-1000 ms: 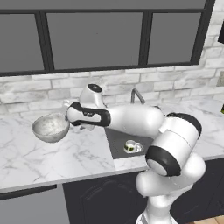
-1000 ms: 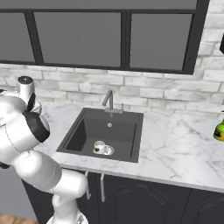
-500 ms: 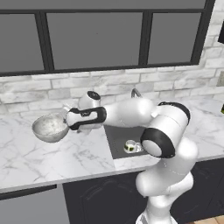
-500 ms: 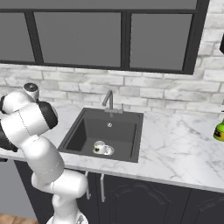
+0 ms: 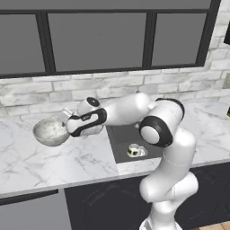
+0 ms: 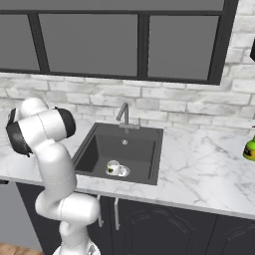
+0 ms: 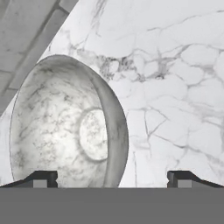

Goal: Pick the mug and place it in the sink. Pick the bowl and place it in the open cabinet and then close the cabinet.

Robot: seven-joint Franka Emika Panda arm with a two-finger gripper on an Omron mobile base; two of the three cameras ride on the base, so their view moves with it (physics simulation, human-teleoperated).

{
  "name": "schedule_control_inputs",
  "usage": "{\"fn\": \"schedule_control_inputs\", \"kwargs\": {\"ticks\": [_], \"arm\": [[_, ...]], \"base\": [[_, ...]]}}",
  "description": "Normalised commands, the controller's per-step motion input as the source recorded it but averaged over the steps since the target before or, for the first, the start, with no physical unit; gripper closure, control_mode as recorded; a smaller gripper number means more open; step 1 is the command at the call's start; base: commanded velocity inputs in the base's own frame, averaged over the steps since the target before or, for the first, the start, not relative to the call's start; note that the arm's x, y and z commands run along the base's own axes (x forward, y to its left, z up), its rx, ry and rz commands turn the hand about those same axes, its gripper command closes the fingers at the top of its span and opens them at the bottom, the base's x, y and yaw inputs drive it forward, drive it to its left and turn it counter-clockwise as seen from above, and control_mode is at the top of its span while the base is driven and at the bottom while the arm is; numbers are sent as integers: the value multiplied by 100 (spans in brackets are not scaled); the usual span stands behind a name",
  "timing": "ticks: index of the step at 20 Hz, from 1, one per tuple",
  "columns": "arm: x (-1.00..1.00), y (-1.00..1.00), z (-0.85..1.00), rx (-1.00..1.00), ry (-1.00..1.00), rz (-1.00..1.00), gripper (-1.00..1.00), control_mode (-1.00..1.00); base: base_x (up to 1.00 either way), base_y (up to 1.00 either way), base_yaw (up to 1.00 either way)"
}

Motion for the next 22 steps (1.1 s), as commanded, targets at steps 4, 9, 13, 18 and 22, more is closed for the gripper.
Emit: {"fn": "schedule_control_inputs", "kwargs": {"ticks": [4, 9, 13, 18, 22], "arm": [[28, 37, -5, 0, 0, -4, -100, -100], [18, 37, -44, 0, 4, -6, -100, -100], [32, 53, -56, 0, 5, -7, 100, -100], [30, 47, -45, 0, 3, -7, 100, -100], [-3, 16, 0, -1, 35, -3, 100, -100]], "base": [[0, 0, 0], [0, 0, 0], [0, 0, 0], [0, 0, 0], [0, 0, 0]]}}
